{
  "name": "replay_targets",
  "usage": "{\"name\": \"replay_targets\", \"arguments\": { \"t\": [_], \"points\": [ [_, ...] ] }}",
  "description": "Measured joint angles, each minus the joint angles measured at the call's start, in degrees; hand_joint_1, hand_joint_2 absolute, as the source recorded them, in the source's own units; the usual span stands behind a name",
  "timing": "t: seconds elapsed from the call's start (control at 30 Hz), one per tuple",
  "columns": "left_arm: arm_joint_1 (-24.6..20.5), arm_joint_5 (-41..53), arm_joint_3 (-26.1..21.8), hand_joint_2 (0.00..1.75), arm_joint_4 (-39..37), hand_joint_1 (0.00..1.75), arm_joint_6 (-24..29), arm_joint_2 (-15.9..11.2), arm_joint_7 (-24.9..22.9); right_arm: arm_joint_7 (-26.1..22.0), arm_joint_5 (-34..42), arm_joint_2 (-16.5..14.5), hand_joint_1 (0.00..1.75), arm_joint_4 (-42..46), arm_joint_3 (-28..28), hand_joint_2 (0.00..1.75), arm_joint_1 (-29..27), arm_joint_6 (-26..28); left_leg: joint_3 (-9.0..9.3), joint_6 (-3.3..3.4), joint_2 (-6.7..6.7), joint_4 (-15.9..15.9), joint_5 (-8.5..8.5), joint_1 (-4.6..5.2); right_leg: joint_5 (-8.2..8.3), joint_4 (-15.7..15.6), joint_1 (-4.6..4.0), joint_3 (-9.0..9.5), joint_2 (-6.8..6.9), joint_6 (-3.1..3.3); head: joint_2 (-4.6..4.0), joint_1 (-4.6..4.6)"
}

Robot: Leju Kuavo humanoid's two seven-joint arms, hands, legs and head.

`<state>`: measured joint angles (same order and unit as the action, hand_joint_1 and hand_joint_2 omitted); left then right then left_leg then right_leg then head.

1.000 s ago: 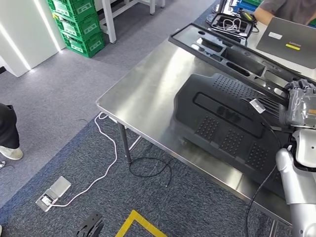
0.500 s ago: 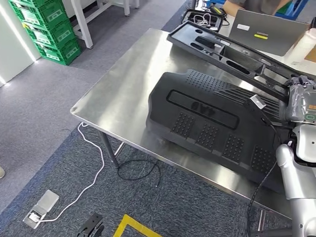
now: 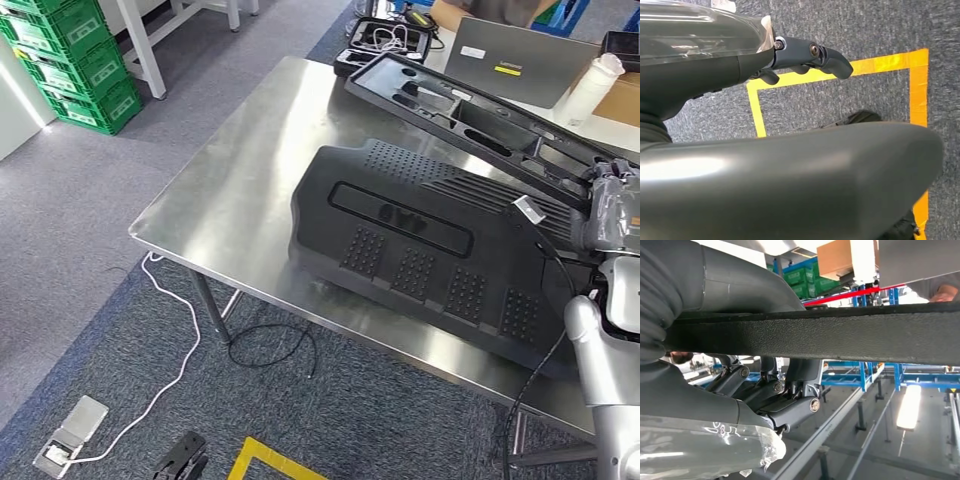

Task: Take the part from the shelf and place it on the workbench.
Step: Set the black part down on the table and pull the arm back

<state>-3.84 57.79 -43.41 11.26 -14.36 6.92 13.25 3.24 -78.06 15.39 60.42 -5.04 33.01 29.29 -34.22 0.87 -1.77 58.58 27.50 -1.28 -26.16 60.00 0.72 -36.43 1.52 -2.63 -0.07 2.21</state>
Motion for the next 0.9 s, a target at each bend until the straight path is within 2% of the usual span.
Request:
{"name": "replay_targets", "arguments": {
  "t": [0.07,0.13,0.2,0.23,0.3,0.33,0.37,0.4,0.47,0.5,0.53,0.57,0.63,0.7,0.77,0.8,0.83,0.87,0.9],
  "points": [
    [0.11,0.01,-0.02,0.0,0.0,0.0,0.0,-0.01,0.01,-0.42,0.61,-0.11,1.75,0.07,-0.08,1.75,0.0,-0.06,0.13,-0.59,-0.5,-0.09,0.16,0.2,0.03,-2.19,-0.52,0.95,0.54,0.74,0.0,-0.06],
    [0.19,0.09,-0.05,0.0,0.0,0.0,0.0,-0.03,0.04,-0.82,1.19,-0.24,1.75,0.33,-0.17,1.75,-0.21,-0.24,0.37,-1.26,-0.99,-0.2,0.42,0.14,0.09,-2.4,-0.5,0.94,-0.1,1.56,0.0,-0.1],
    [0.14,0.21,-0.09,0.0,0.0,0.0,0.0,-0.08,0.11,-1.21,1.56,-0.37,1.75,0.77,-0.27,1.75,-0.35,-0.46,-0.33,-1.7,-0.33,1.73,2.02,0.06,0.29,-2.76,-0.29,1.14,-0.72,2.38,0.0,-0.17],
    [0.15,0.25,-0.11,0.0,0.0,0.0,0.0,-0.1,0.14,-1.32,1.63,-0.5,1.75,0.93,-0.33,1.75,-0.41,-0.52,-1.59,-1.79,0.32,4.46,3.62,0.05,0.34,-2.89,-0.18,1.24,-1.0,2.69,0.0,-0.22],
    [0.31,0.26,-0.16,0.0,0.0,0.0,-0.01,-0.13,0.14,-1.41,1.84,-0.82,1.75,1.02,-0.48,1.75,-0.62,-0.56,-5.52,-1.8,1.17,12.49,7.12,0.16,0.3,-2.89,-0.29,1.25,-1.74,3.05,0.0,-0.3],
    [0.41,0.27,-0.19,0.0,0.0,0.0,-0.01,-0.14,0.14,-1.45,1.98,-0.96,1.75,1.05,-0.55,1.75,-0.81,-0.62,-7.11,-1.79,1.31,15.5,7.91,0.19,0.26,-2.85,-0.34,1.29,-2.22,3.1,0.0,-0.29],
    [0.48,0.27,-0.23,0.0,0.0,0.0,-0.01,-0.15,0.13,-1.51,2.15,-1.05,1.75,1.14,-0.6,1.75,-1.01,-0.74,-7.8,-1.73,1.38,16.51,7.59,0.21,0.22,-2.8,-0.39,1.34,-2.71,3.12,0.0,-0.29],
    [0.52,0.29,-0.28,0.0,0.0,0.0,0.0,-0.18,0.13,-1.66,2.33,-1.11,1.75,1.3,-0.66,1.75,-1.21,-0.89,-7.3,-1.62,1.43,15.02,6.12,0.22,0.15,-2.71,-0.41,1.41,-3.21,3.1,0.0,-0.3],
    [0.49,0.32,-0.42,0.0,0.0,0.0,-0.01,-0.27,0.13,-1.98,2.75,-1.28,1.75,1.85,-0.79,1.75,-1.71,-1.19,-4.03,-1.25,2.18,7.56,2.0,0.17,-0.14,-2.36,-0.41,1.5,-4.15,2.86,0.0,-0.28],
    [0.46,0.34,-0.5,0.0,0.0,0.0,-0.01,-0.32,0.13,-2.1,2.96,-1.39,1.75,2.16,-0.88,1.75,-1.97,-1.27,-2.48,-1.09,2.73,4.12,0.66,0.1,-0.32,-2.05,-0.47,1.4,-4.61,2.65,0.0,-0.25],
    [0.43,0.34,-0.58,0.0,0.0,0.0,-0.02,-0.36,0.11,-2.14,3.12,-1.5,1.75,2.48,-0.98,1.75,-2.24,-1.32,-1.47,-0.95,3.19,1.93,0.01,0.1,-0.43,-1.83,-0.49,1.27,-5.02,2.41,0.0,-0.25],
    [0.42,0.35,-0.64,0.0,0.0,0.0,-0.02,-0.39,0.09,-2.15,3.27,-1.6,1.75,2.77,-1.06,1.75,-2.52,-1.34,-1.02,-0.8,3.47,1.04,0.01,0.16,-0.46,-1.72,-0.47,1.13,-5.38,2.16,0.0,-0.25],
    [0.39,0.35,-0.72,0.0,0.0,0.0,-0.02,-0.39,0.02,-2.24,3.49,-1.69,1.75,3.3,-1.21,1.75,-3.01,-1.38,-0.85,-0.42,2.97,0.75,-0.04,0.2,-0.46,-1.83,-0.32,1.02,-5.89,1.66,0.0,-0.29],
    [0.29,0.35,-0.78,0.0,0.0,0.0,-0.02,-0.47,0.03,-2.49,3.73,-1.67,1.75,3.89,-1.41,1.75,-3.35,-1.46,-0.65,0.18,2.39,0.4,-0.24,0.0,-1.7,-0.35,-0.29,0.44,-4.91,1.1,0.0,-0.18],
    [0.25,0.39,-0.81,0.0,0.0,0.0,-0.02,-0.54,0.07,-2.67,4.0,-1.7,1.75,4.33,-1.75,1.75,-3.54,-1.62,-0.54,0.55,1.83,0.2,-0.32,-0.1,-5.0,5.67,-0.22,-2.22,-3.0,0.54,0.0,-0.06],
    [0.3,0.42,-0.82,0.0,0.0,0.0,-0.02,-0.55,0.07,-2.69,4.11,-1.73,1.75,4.45,-1.91,1.75,-3.67,-1.69,-0.54,0.64,1.55,0.21,-0.29,-0.1,-6.73,9.73,-0.1,-4.13,-2.42,0.3,0.0,-0.03],
    [0.37,0.45,-0.83,0.0,0.0,0.0,-0.02,-0.55,0.06,-2.69,4.18,-1.77,1.75,4.54,-2.04,1.75,-3.85,-1.79,-0.52,0.66,1.29,0.21,-0.24,-0.1,-7.76,12.99,0.02,-5.73,-2.13,0.12,0.0,-0.03],
    [0.42,0.47,-0.84,0.0,0.0,0.0,-0.02,-0.56,0.05,-2.69,4.22,-1.79,1.75,4.61,-2.14,1.75,-4.03,-1.92,-0.48,0.66,1.05,0.22,-0.18,-0.1,-7.79,14.44,0.13,-6.49,-1.98,-0.03,0.0,-0.03],
    [0.43,0.49,-0.85,0.0,0.0,0.0,-0.03,-0.56,0.04,-2.69,4.19,-1.79,1.75,4.71,-2.24,1.75,-4.15,-2.07,-0.38,0.6,0.87,0.22,-0.1,-0.11,-6.66,13.39,0.2,-6.03,-1.85,-0.1,0.0,-0.03]
  ]
}}
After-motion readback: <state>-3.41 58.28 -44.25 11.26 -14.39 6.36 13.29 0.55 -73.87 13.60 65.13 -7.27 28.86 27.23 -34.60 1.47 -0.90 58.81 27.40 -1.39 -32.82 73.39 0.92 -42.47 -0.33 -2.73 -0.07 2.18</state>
